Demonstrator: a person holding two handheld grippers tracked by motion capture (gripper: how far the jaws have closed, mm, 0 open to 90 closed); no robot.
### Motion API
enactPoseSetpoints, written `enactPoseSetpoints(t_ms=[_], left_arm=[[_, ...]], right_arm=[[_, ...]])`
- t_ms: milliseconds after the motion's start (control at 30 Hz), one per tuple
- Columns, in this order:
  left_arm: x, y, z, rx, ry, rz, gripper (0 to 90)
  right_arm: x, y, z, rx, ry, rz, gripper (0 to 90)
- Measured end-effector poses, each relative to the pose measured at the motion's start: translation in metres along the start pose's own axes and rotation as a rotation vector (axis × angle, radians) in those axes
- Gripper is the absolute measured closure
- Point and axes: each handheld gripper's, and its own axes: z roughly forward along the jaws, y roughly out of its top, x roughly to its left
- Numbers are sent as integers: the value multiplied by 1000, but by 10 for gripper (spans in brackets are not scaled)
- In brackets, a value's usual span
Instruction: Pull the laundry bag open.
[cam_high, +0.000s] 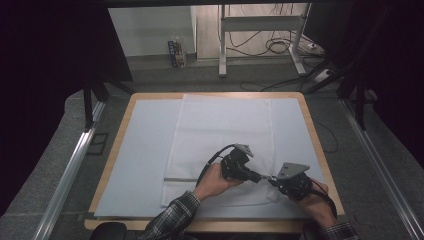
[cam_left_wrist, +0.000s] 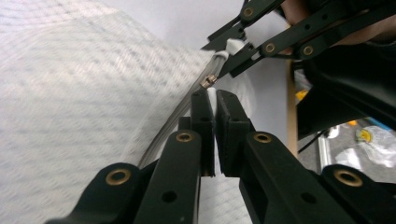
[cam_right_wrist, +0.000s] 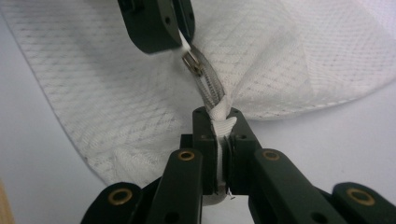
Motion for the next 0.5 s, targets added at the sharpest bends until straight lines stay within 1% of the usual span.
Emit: enactPoseSetpoints(t_ms=[33, 67, 100, 133, 233, 333, 400, 433, 500], left_arm=[[0, -1, 0, -5, 6, -5, 874], [0, -1, -1, 7, 13, 7, 874], [2, -2, -3, 24, 12, 28, 874], [2, -2, -3, 20, 9, 21, 874], [1, -3, -3, 18, 13, 25, 874], [1, -5, -4, 19, 28, 23, 874], [2, -6, -5, 15, 25, 17, 874], [2, -7, -6, 17, 29, 21, 874], [2, -9, -7, 12, 23, 16, 874]], right_arm=[[0, 0, 0, -3, 7, 4, 844], [0, 0, 0, 0, 5, 5, 844], [0, 0, 0, 0, 5, 5, 844], [0, -1, 1, -1, 7, 9, 843], [0, 0, 1, 0, 12, 9, 843], [0, -1, 1, 2, 15, 15, 843], [-1, -1, 1, 3, 19, 20, 843], [-1, -1, 1, 3, 21, 22, 843], [-1, -1, 1, 1, 26, 17, 843]])
